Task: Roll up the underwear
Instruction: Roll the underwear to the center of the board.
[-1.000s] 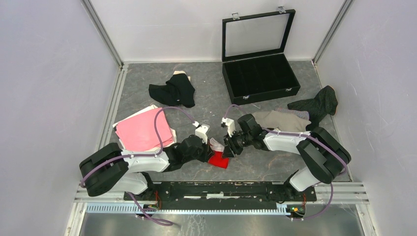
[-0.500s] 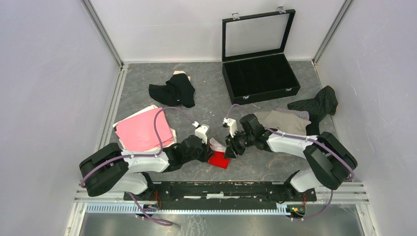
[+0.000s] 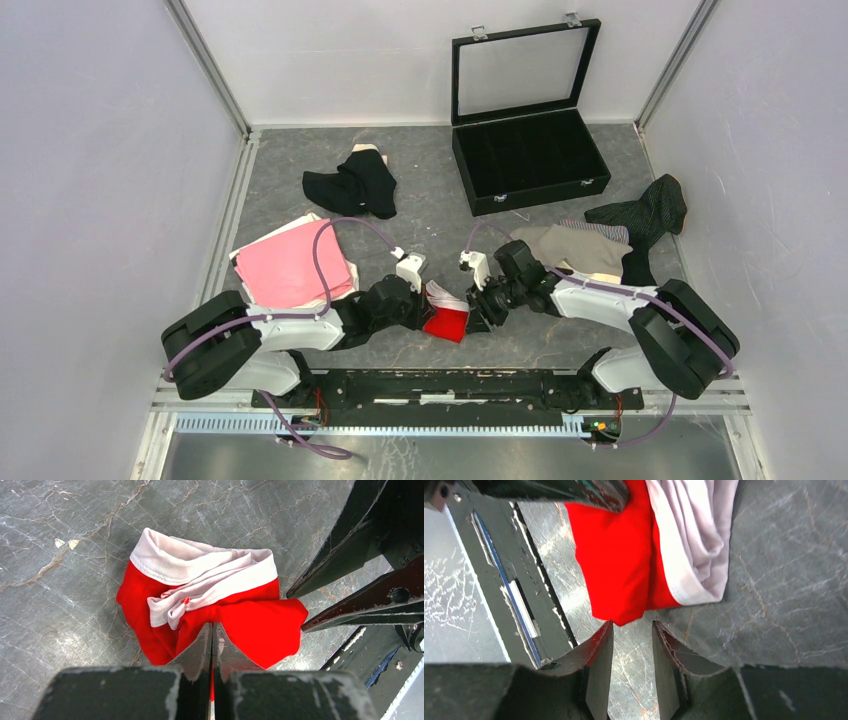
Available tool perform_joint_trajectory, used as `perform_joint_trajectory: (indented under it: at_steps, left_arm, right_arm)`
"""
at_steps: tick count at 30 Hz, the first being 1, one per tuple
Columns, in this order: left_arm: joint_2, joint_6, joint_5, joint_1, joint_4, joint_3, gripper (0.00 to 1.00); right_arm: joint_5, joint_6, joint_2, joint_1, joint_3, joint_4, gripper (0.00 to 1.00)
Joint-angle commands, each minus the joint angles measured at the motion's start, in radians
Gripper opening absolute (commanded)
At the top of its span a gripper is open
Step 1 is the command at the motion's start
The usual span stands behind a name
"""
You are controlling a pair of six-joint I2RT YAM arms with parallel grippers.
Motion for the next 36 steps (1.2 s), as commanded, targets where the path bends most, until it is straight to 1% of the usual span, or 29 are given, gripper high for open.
perform_joint_trajectory:
  at_steps: [1,5,8,9,11,13,15,16,19,20,24,26,28,32,34,36]
  left_arm:
    - [0.028,0.005,-0.065,0.006,-0.169,-0.037,0.02]
    - [0.032,0.007,-0.064,0.006,-0.169,-0.034,0.02]
    - [0.035,0.008,-0.062,0.006,-0.168,-0.032,0.02]
    - [0.037,0.008,-0.061,0.006,-0.168,-0.032,0.02]
    - [0.042,0.008,-0.057,0.006,-0.164,-0.032,0.02]
    - [0.046,0.007,-0.053,0.006,-0.158,-0.036,0.02]
    - [0.046,0.004,-0.051,0.006,-0.154,-0.04,0.02]
    - [0.046,0.003,-0.05,0.006,-0.153,-0.04,0.02]
    - [0.039,0.002,-0.048,0.006,-0.156,-0.04,0.02]
    - [0.035,0.003,-0.049,0.006,-0.159,-0.04,0.02]
    - [0.031,0.002,-0.057,0.006,-0.163,-0.041,0.02]
    - [0.031,-0.001,-0.059,0.007,-0.163,-0.042,0.02]
    - [0.03,-0.005,-0.061,0.006,-0.158,-0.046,0.02]
    - [0.028,-0.009,-0.058,0.006,-0.148,-0.054,0.02]
    - [0.03,-0.007,-0.059,0.006,-0.148,-0.054,0.02]
    - [0.03,-0.006,-0.057,0.006,-0.146,-0.054,0.02]
  right_arm:
    - [0.019,-0.02,-0.04,0.0,-0.023,-0.03,0.39]
    - [0.069,-0.014,-0.068,-0.001,-0.017,-0.028,0.38]
    - [0.116,-0.014,-0.126,-0.001,-0.015,0.001,0.37]
    - [0.148,-0.021,-0.15,0.001,-0.018,0.017,0.37]
    - [0.261,-0.051,-0.203,0.023,-0.029,0.042,0.38]
    - [0.345,-0.069,-0.272,0.056,-0.072,0.118,0.42]
    - [0.397,-0.069,-0.345,0.088,-0.129,0.214,0.46]
    - [0.419,-0.097,-0.377,0.109,-0.153,0.259,0.48]
    - [0.527,-0.176,-0.453,0.212,-0.194,0.322,0.62]
    - [0.566,-0.213,-0.461,0.246,-0.192,0.324,0.65]
    - [0.659,-0.31,-0.438,0.362,-0.166,0.321,0.73]
    - [0.705,-0.358,-0.418,0.43,-0.166,0.334,0.82]
    - [0.756,-0.409,-0.385,0.494,-0.166,0.337,0.85]
    - [0.856,-0.503,-0.282,0.627,-0.146,0.332,0.86]
    - [0.88,-0.541,-0.225,0.683,-0.136,0.335,0.86]
    - [0.908,-0.565,-0.157,0.715,-0.114,0.336,0.85]
